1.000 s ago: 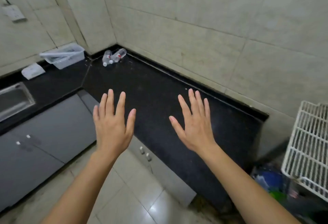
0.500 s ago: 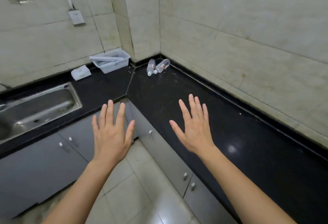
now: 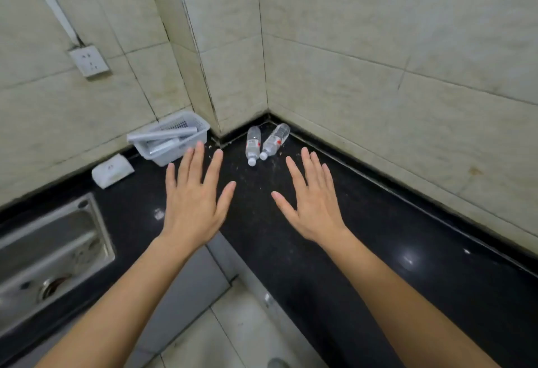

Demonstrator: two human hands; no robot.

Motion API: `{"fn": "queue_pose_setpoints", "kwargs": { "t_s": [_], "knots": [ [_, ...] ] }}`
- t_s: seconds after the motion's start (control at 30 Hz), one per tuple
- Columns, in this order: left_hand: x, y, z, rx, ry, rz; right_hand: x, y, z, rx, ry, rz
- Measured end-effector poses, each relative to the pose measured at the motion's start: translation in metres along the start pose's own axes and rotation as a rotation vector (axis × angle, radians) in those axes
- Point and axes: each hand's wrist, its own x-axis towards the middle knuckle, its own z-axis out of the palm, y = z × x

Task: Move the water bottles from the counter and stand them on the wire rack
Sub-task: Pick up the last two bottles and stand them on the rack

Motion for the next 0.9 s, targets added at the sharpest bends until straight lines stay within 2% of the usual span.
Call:
{"fn": "queue_pose_setpoints", "kwargs": {
  "t_s": [0.2,0.37,0.5,0.67,0.9],
  "knots": [
    [0.109,-0.050,0.068,0.024,-0.144,0.103,0.108,0.028,0.041,-0.087,-0.137,0.043],
    [0.158,-0.092,0.150,0.078,-0.356,0.097,0.148,0.057,0.086,-0.203,-0.260,0.051],
    [0.198,-0.123,0.209,0.134,-0.467,0.197,0.180,0.073,0.127,-0.251,-0.345,0.149],
    [0.265,-0.156,0.275,0.037,-0.507,0.312,0.228,0.077,0.183,-0.269,-0.473,0.285],
    [0.320,-0.166,0.359,-0.033,-0.670,0.364,0.271,0.082,0.251,-0.252,-0.716,0.331]
  ]
}}
